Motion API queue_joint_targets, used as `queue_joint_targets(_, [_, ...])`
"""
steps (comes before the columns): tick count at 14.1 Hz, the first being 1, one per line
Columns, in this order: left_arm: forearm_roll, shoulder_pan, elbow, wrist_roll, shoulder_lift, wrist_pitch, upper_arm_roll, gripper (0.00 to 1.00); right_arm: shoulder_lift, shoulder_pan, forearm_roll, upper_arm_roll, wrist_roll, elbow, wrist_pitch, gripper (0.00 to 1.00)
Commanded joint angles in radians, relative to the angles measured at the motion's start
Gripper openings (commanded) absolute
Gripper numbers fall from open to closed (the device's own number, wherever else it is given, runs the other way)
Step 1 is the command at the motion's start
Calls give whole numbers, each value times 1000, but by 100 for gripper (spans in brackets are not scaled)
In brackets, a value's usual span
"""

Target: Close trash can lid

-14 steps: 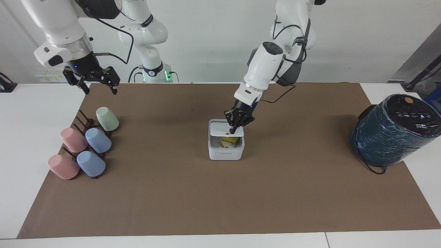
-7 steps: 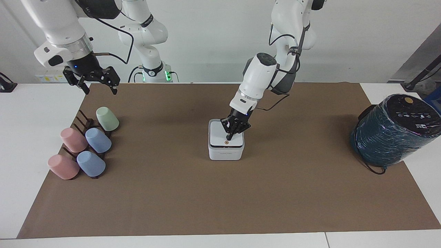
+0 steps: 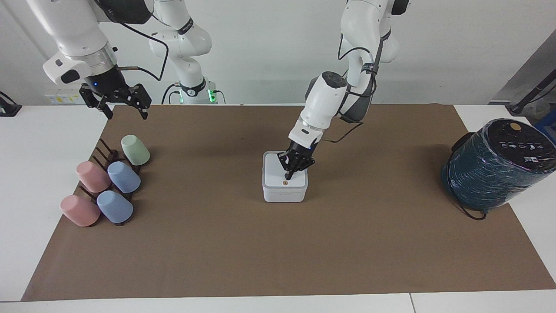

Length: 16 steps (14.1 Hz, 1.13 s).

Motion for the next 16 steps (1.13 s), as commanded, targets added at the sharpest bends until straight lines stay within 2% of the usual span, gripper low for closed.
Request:
queue_joint_targets(1, [-20, -23, 2, 12, 47, 21, 8, 0, -13, -4, 5, 3, -23, -9, 3, 100])
queue_joint_targets(3, [-19, -12, 40, 9, 48, -12, 8, 0, -13, -4, 5, 3, -23, -9, 3, 100])
queue_joint_targets(4, [-19, -5, 79, 11, 47, -78, 10, 0, -13, -4, 5, 2, -23, -9, 3, 100])
queue_joint_targets(8, [-2, 110, 327, 14, 42, -459, 13, 0, -13, -4, 5, 3, -23, -9, 1, 100])
queue_joint_targets(11, [36, 208, 454, 20, 41, -658, 16, 0, -13, -4, 5, 3, -23, -9, 3, 100])
queue_joint_targets(13, [95, 265, 484, 72, 35, -733, 19, 0, -13, -4, 5, 3, -23, -9, 1, 100])
queue_joint_targets(16, [107, 377, 487, 208, 21, -834, 24, 0, -13, -4, 5, 3, -23, -9, 3, 100])
